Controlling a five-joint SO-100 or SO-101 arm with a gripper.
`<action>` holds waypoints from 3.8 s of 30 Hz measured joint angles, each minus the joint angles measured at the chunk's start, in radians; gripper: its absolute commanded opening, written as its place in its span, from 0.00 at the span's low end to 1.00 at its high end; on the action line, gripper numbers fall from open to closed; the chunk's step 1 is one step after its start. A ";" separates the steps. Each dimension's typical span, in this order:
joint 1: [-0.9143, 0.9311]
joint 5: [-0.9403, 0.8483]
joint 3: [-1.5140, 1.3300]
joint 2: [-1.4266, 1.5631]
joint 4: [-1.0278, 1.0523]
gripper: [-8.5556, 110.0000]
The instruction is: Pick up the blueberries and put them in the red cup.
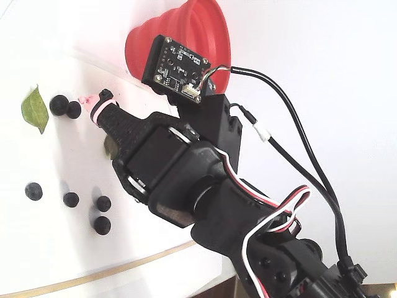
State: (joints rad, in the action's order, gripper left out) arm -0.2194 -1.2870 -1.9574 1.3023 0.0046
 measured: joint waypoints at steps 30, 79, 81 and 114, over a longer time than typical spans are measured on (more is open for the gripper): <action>-0.031 0.049 0.067 -0.156 -0.025 0.26; -0.063 0.075 0.206 -0.311 -0.054 0.26; -0.063 0.083 0.209 -0.319 -0.061 0.26; -0.040 0.003 0.239 -0.347 -0.092 0.19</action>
State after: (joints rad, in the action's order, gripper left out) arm -0.2592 -1.2839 -1.7181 0.9557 -0.0874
